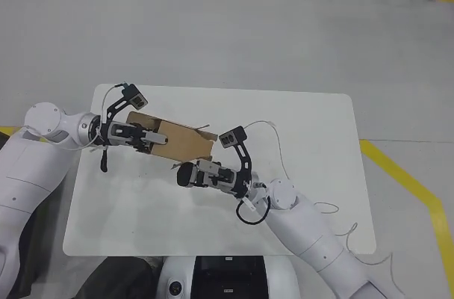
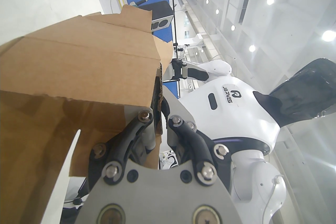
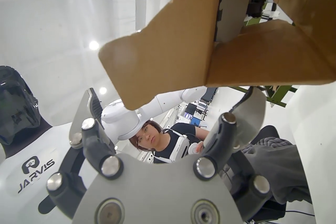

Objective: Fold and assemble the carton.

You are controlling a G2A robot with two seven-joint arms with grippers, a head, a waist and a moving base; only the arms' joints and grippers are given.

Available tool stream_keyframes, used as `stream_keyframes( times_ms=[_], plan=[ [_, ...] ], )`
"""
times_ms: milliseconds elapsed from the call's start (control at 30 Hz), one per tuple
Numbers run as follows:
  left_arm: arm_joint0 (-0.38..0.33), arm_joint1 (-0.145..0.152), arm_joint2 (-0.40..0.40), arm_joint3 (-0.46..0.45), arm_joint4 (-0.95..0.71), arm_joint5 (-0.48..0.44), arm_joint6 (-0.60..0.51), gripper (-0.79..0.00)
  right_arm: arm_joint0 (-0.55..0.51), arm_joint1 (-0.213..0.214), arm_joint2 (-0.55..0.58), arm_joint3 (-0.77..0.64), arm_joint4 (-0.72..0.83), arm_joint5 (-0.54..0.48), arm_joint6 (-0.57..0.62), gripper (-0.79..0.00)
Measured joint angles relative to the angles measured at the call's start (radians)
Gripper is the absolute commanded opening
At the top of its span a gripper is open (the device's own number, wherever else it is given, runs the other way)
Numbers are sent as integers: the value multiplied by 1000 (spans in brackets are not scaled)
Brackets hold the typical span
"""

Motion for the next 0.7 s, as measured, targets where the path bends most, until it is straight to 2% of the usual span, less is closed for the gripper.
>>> stream_keyframes(
  times_ms=[233, 467, 700],
  plan=[
    [0, 2, -24, 30, -6, 23, -5, -785, -61, 30, 88, -58, -84, 10, -5, 0],
    [-18, 17, -24, 25, -75, 82, -5, -785, -158, 75, 229, -147, -192, 103, -47, 0],
    [-35, 34, 12, -29, -125, 128, -5, -785, -159, 90, 268, -140, -295, 204, -89, 0]
  ],
)
